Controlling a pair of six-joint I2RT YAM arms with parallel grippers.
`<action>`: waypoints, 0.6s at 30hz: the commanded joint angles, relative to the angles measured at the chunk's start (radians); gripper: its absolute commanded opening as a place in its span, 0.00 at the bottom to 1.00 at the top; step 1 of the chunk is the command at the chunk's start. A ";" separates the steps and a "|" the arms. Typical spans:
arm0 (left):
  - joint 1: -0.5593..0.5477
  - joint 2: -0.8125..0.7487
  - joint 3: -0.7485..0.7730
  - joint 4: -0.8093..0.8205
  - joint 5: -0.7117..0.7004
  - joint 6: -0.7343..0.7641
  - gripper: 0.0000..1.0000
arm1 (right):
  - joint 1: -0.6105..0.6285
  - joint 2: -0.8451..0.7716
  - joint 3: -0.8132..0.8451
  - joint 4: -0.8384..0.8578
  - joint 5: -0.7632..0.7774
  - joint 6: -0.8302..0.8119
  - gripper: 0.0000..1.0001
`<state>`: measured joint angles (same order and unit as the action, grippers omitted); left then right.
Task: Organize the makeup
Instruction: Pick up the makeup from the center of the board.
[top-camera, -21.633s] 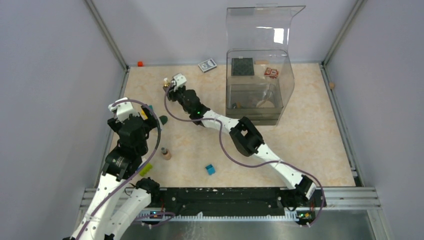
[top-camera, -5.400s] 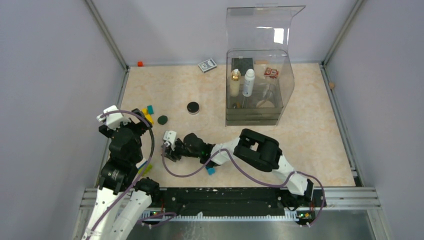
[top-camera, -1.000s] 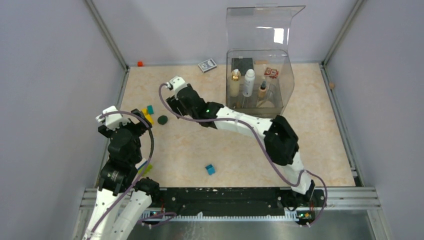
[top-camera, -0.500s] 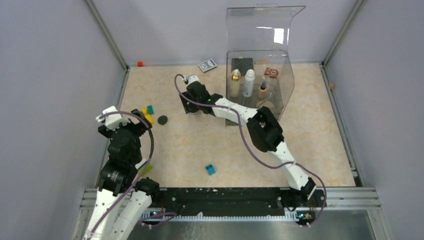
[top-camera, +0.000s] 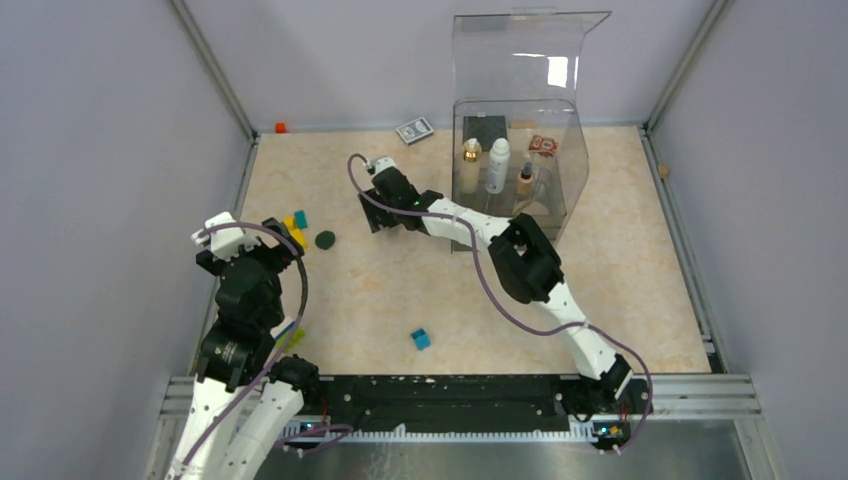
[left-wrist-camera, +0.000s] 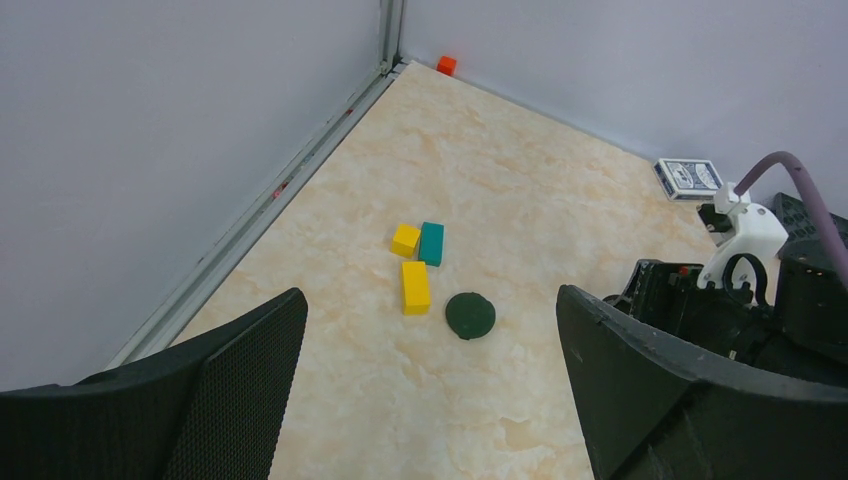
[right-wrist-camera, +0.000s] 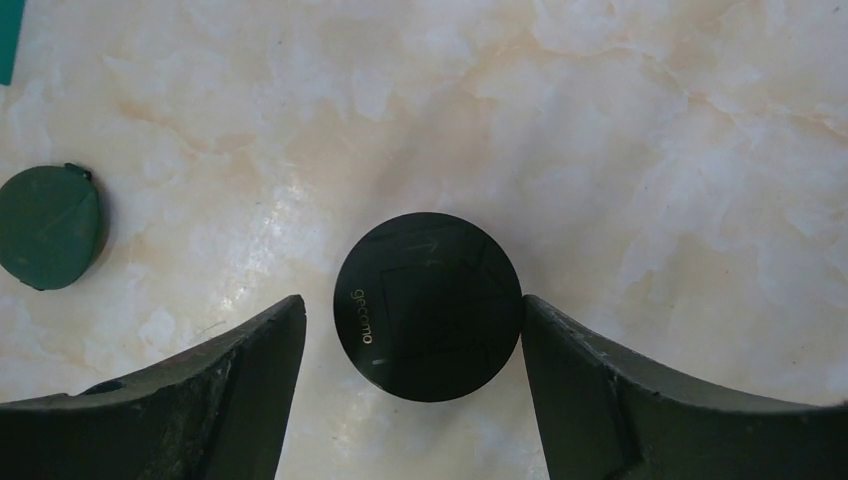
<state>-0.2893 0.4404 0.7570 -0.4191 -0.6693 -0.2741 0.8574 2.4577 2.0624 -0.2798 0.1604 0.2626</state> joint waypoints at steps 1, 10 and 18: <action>0.006 -0.006 -0.004 0.032 0.008 0.009 0.99 | 0.003 0.029 0.041 -0.004 0.012 -0.024 0.73; 0.006 -0.002 -0.005 0.034 0.013 0.010 0.99 | 0.034 -0.136 -0.045 0.071 0.101 -0.161 0.52; 0.006 -0.003 -0.005 0.034 0.006 0.010 0.99 | 0.175 -0.495 -0.134 0.158 0.020 -0.313 0.47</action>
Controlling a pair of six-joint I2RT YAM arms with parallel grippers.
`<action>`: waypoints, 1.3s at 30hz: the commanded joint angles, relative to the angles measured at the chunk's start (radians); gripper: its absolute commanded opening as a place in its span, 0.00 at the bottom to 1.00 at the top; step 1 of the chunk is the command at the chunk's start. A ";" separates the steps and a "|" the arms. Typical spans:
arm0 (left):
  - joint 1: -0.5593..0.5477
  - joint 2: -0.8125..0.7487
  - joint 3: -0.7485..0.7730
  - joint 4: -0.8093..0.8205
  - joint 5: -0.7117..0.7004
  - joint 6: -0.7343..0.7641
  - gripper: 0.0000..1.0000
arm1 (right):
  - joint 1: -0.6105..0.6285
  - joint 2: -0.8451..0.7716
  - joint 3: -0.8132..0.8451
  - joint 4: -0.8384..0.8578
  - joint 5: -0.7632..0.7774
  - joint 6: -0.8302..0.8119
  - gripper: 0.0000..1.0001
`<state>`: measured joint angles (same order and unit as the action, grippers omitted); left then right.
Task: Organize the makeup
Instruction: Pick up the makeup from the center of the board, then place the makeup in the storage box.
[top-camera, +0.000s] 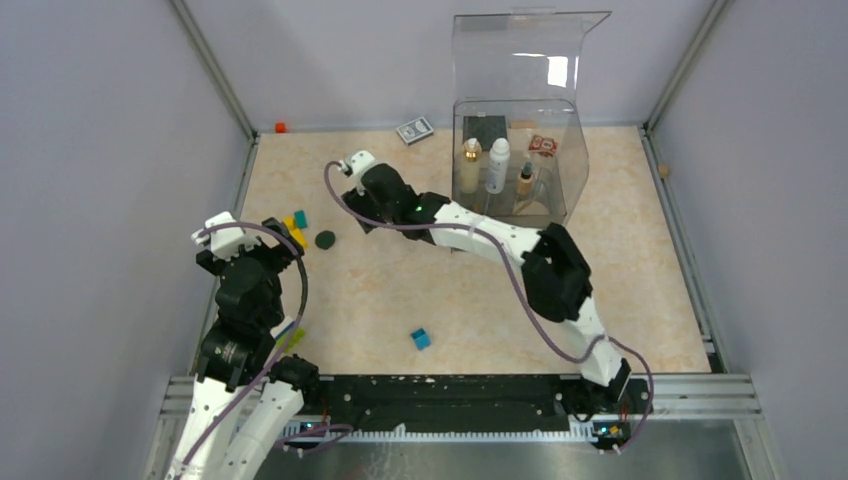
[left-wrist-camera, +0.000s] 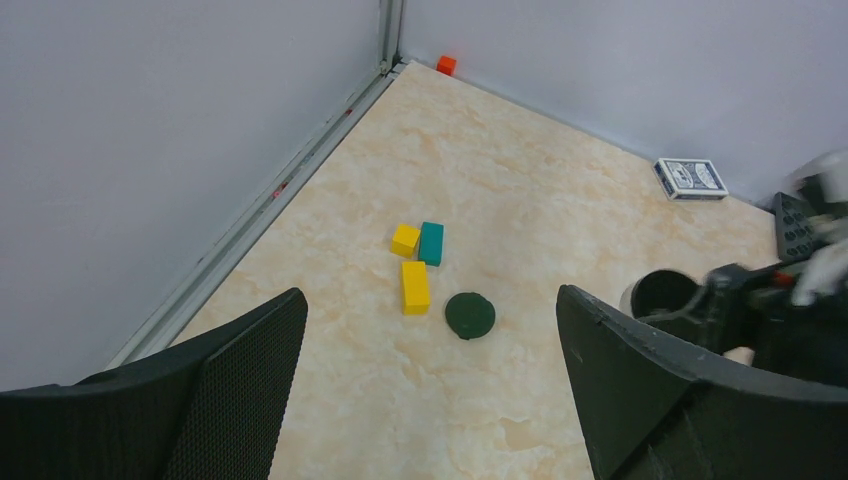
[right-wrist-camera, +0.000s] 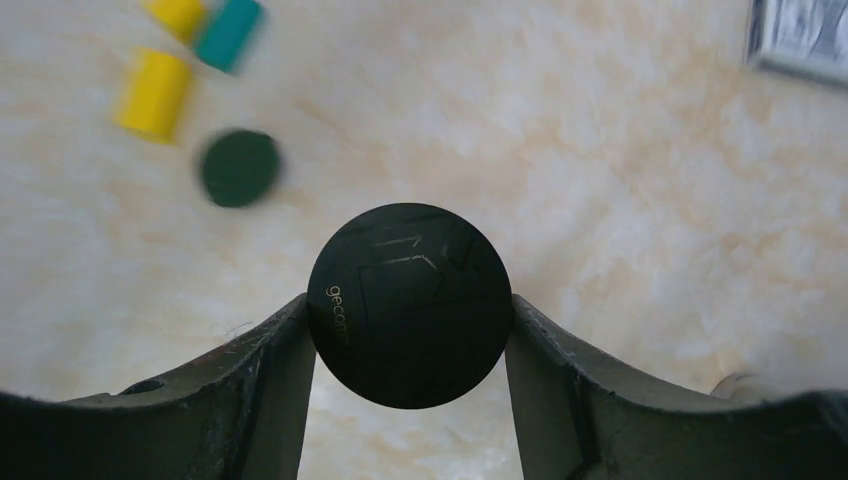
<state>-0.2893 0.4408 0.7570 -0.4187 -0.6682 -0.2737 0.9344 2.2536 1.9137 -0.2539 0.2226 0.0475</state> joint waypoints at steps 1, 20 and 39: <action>0.006 -0.003 -0.005 0.034 0.003 0.010 0.99 | 0.103 -0.327 0.008 0.125 -0.049 -0.090 0.47; 0.009 0.005 -0.003 0.034 0.016 0.008 0.99 | -0.108 -1.157 -0.584 -0.042 0.320 0.040 0.43; 0.009 0.007 -0.003 0.034 0.021 0.008 0.99 | -0.267 -0.938 -0.864 0.136 0.010 0.199 0.41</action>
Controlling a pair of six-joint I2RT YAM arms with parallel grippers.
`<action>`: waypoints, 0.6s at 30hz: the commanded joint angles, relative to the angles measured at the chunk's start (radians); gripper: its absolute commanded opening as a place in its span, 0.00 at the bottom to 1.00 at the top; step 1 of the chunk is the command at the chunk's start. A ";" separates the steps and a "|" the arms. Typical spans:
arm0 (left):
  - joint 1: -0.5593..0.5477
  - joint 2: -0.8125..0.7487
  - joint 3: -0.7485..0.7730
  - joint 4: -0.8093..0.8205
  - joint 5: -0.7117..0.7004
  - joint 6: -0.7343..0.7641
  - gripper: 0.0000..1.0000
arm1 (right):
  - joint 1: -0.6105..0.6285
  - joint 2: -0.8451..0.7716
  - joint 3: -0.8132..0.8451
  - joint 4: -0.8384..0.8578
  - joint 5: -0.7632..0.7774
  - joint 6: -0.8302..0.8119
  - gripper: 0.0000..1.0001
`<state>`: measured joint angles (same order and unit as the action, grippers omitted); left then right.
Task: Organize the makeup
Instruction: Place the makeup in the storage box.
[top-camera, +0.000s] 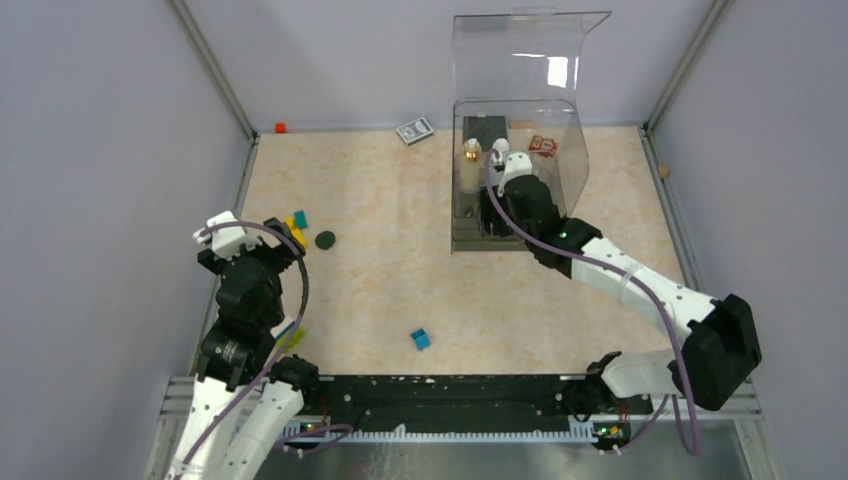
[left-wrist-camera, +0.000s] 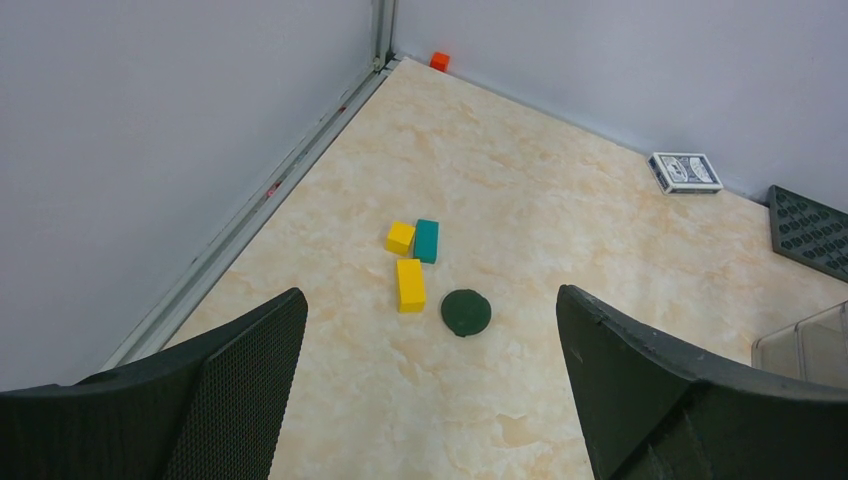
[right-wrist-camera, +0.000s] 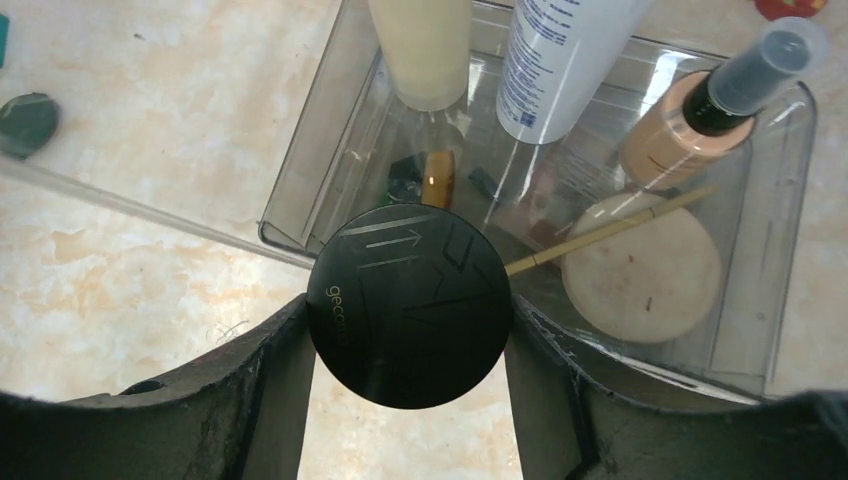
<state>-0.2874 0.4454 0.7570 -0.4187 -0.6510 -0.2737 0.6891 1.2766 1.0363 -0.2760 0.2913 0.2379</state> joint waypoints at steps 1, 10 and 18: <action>0.007 0.003 -0.003 0.034 0.005 0.008 0.99 | -0.022 0.052 0.012 0.177 -0.059 0.002 0.41; 0.007 -0.003 -0.004 0.034 0.000 0.008 0.99 | -0.027 0.164 0.073 0.240 -0.040 -0.023 0.41; 0.007 -0.002 -0.004 0.034 0.002 0.008 0.99 | -0.040 0.238 0.125 0.256 -0.028 -0.032 0.41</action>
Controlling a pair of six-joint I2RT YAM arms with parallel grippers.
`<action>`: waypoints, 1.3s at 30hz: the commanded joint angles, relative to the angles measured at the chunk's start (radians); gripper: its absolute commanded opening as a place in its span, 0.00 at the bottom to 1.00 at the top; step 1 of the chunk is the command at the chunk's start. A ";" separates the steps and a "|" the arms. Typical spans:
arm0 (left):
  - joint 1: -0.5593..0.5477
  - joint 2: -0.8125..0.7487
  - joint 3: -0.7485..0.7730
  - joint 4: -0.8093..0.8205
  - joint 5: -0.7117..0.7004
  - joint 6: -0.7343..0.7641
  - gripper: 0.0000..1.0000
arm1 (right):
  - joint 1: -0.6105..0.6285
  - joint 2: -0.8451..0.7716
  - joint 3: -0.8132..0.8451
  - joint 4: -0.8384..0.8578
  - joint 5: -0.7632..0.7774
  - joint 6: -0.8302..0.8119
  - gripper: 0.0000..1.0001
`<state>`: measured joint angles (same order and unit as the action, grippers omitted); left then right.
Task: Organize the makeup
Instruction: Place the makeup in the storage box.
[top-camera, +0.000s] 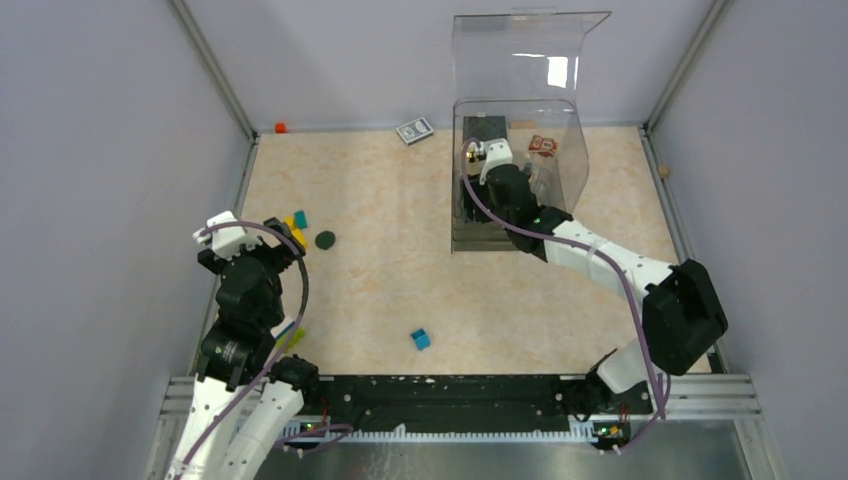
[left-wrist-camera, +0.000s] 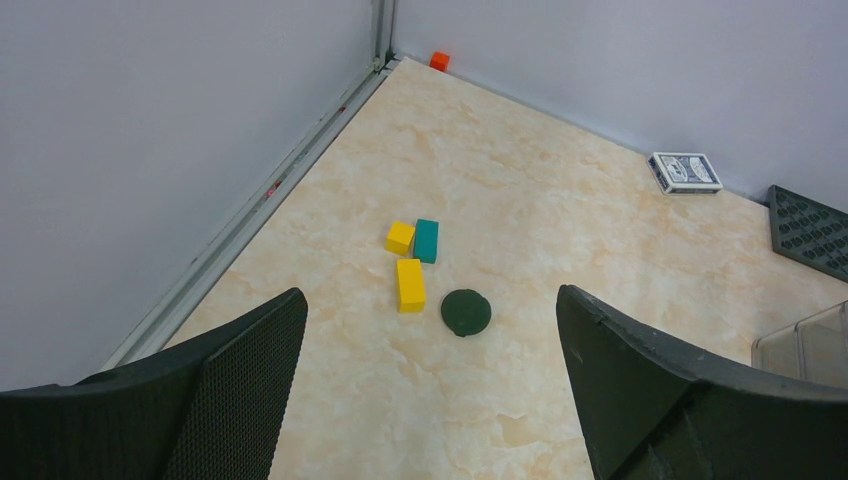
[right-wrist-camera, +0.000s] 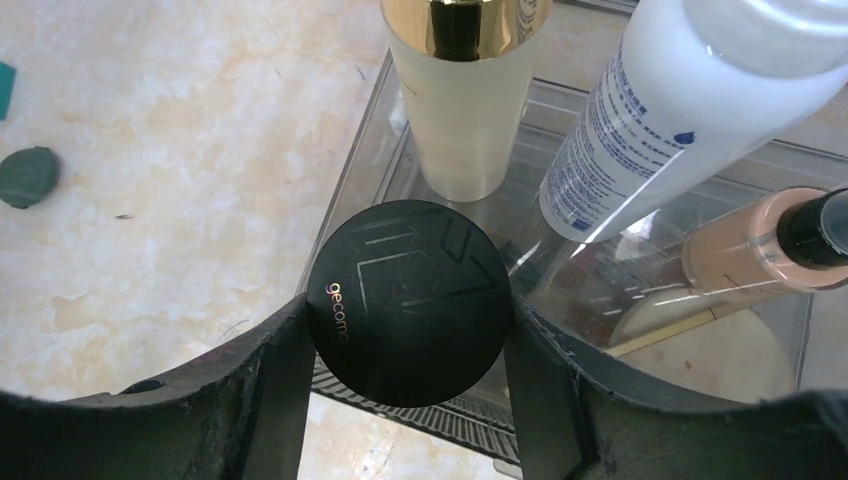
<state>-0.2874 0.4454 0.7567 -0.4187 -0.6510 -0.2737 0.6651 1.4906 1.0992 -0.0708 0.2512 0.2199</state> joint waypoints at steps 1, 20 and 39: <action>0.007 -0.003 -0.003 0.034 0.003 0.008 0.99 | -0.017 0.033 0.063 0.050 0.011 -0.013 0.41; 0.007 -0.002 -0.005 0.036 0.008 0.010 0.99 | -0.018 0.055 0.111 -0.021 0.012 -0.039 0.76; 0.007 0.275 0.087 -0.080 0.235 -0.097 0.99 | -0.019 -0.393 0.002 -0.154 0.120 0.055 0.74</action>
<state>-0.2855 0.6857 0.8005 -0.4763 -0.5034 -0.3176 0.6514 1.1564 1.1378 -0.1490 0.2604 0.2100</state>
